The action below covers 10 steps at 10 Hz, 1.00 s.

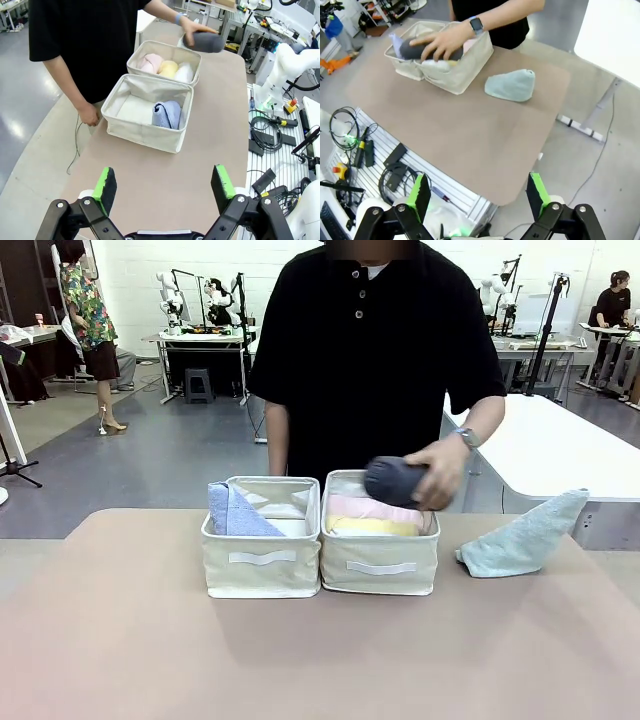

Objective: Sort the towels based on their folding style.
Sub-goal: Pick up another triangle-folded towel from the table and place it in the left Fabric basket.

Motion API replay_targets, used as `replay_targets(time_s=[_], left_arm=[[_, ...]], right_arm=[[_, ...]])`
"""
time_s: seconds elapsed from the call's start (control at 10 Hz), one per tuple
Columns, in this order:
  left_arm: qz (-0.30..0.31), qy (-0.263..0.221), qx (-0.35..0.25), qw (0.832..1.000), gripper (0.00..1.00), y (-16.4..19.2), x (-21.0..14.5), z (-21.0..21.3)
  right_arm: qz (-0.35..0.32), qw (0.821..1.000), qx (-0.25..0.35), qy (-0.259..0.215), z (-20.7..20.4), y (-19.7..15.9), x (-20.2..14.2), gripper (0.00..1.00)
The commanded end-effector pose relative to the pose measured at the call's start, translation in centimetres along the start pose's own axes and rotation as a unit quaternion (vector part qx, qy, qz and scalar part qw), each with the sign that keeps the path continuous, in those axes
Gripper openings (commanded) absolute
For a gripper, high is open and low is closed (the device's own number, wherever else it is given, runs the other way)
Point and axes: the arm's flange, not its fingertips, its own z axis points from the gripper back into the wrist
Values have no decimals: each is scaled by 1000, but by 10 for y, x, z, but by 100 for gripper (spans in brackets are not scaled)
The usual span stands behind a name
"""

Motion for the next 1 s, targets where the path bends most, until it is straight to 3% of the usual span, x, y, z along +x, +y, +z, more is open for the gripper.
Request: replay_targets(time_s=[0.0, 0.3, 0.6, 0.9], left_arm=[[-1, -1, 3, 1000, 98, -1, 1, 0], [-1, -1, 3, 1000, 98, -1, 1, 0], [-1, -1, 3, 1000, 98, -1, 1, 0], [-1, -1, 3, 1000, 98, -1, 1, 0]], right_arm=[[-23, 1000, 6, -7, -9, -9, 6, 100], [-8, 1000, 0, -8, -61, 4, 50, 100], [5, 997, -82, -7, -181, 5, 119, 100], [-3, 997, -74, -13, -248, -19, 130, 100]])
